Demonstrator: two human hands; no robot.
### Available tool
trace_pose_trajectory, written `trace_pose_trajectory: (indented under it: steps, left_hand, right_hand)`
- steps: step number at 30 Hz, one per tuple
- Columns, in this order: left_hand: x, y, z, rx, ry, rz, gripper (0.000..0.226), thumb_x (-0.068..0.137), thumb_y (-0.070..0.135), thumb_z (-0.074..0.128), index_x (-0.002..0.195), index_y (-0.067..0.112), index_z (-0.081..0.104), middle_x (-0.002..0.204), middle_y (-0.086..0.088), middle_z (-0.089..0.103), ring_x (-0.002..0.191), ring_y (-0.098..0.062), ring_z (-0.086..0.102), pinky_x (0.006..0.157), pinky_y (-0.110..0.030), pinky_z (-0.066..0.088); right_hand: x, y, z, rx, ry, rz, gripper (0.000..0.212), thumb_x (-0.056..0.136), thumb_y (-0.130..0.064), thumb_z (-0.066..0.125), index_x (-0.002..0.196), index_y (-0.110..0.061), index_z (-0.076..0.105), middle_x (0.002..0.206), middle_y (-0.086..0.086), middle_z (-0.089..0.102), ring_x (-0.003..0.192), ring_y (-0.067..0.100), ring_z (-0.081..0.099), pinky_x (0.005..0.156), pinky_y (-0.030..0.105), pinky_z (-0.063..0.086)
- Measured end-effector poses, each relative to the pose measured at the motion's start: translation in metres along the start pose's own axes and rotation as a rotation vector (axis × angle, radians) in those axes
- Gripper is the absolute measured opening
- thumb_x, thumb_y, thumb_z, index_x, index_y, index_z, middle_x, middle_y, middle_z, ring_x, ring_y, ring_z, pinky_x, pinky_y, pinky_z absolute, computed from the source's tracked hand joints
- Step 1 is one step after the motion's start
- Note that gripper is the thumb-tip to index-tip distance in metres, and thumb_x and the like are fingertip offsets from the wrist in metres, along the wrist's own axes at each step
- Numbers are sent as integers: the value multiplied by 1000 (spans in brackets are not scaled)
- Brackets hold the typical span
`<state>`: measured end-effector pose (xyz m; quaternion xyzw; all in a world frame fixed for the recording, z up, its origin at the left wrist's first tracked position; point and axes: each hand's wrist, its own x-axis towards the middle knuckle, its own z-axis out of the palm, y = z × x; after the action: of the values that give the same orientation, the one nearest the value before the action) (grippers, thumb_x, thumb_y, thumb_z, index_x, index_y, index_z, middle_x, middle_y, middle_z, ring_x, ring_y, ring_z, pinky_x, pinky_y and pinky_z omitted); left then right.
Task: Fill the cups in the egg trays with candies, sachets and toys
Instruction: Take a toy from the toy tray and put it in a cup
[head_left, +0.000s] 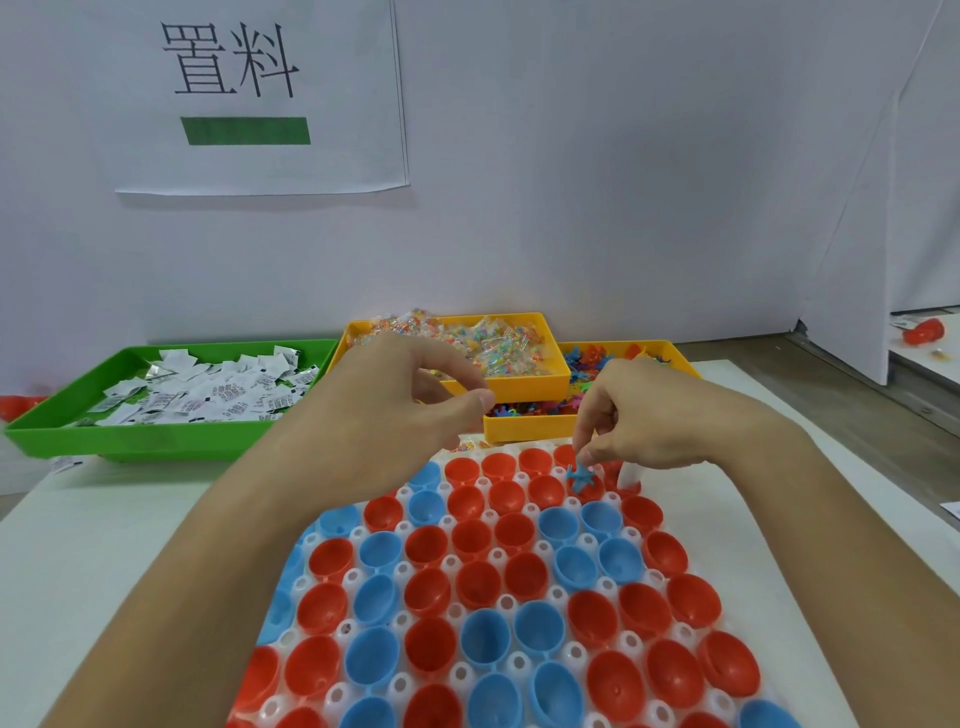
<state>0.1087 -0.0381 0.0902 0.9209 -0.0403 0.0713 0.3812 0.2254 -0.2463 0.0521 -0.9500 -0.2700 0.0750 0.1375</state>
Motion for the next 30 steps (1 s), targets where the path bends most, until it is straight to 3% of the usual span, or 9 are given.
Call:
trace_pose_trajectory:
  steps: [5, 9, 14, 17, 20, 24, 30]
  left_hand:
    - [-1, -2, -6, 3, 20, -24, 9, 91, 42, 63, 95, 37, 69, 78, 15, 75, 77, -6, 72, 84, -41, 58]
    - [-3, -3, -15, -16, 52, -30, 10, 89, 43, 63, 93, 36, 70, 77, 13, 75, 78, -20, 73, 79, -48, 59]
    - [-5, -10, -28, -3, 115, -57, 11, 88, 46, 63, 90, 37, 69, 78, 11, 75, 77, -15, 72, 75, -36, 56]
    - [-4, -13, -31, 12, 127, -69, 8, 91, 43, 63, 90, 36, 68, 79, 9, 75, 78, -13, 72, 76, -36, 56]
    - [-5, -14, -35, 8, 134, -65, 10, 90, 44, 63, 92, 36, 68, 80, 8, 75, 78, -13, 72, 79, -39, 57]
    - [-7, -14, -38, -4, 135, -60, 10, 91, 44, 63, 92, 35, 68, 80, 9, 74, 75, -14, 72, 77, -40, 58]
    - [-7, -16, -40, -6, 145, -59, 12, 90, 45, 63, 92, 35, 68, 82, 10, 74, 77, -13, 71, 78, -38, 58]
  right_hand:
    - [0, 6, -5, 3, 53, -15, 6, 90, -29, 73, 86, -32, 76, 79, -21, 61, 76, 3, 60, 57, 11, 38]
    - [2, 7, -9, 39, 194, -42, 13, 95, -26, 65, 94, -26, 78, 84, -19, 67, 77, 1, 60, 61, 12, 38]
    - [14, -5, -13, 146, 414, -55, 17, 96, -17, 61, 100, -24, 76, 88, -14, 67, 82, -5, 59, 66, 7, 37]
    - [35, -18, -21, 112, 404, -42, 17, 95, -18, 63, 106, -19, 76, 93, -8, 69, 80, 1, 60, 68, 12, 41]
    - [66, -31, -23, 7, 332, 27, 18, 92, -19, 67, 108, -14, 75, 108, 4, 73, 94, 18, 65, 82, 27, 50]
    - [95, -38, -10, -193, 207, 151, 27, 87, -26, 74, 106, -8, 73, 112, 12, 71, 101, 30, 67, 89, 41, 57]
    - [110, -31, 4, -170, 289, 197, 16, 86, -19, 74, 99, -9, 73, 105, 11, 72, 94, 28, 67, 84, 39, 58]
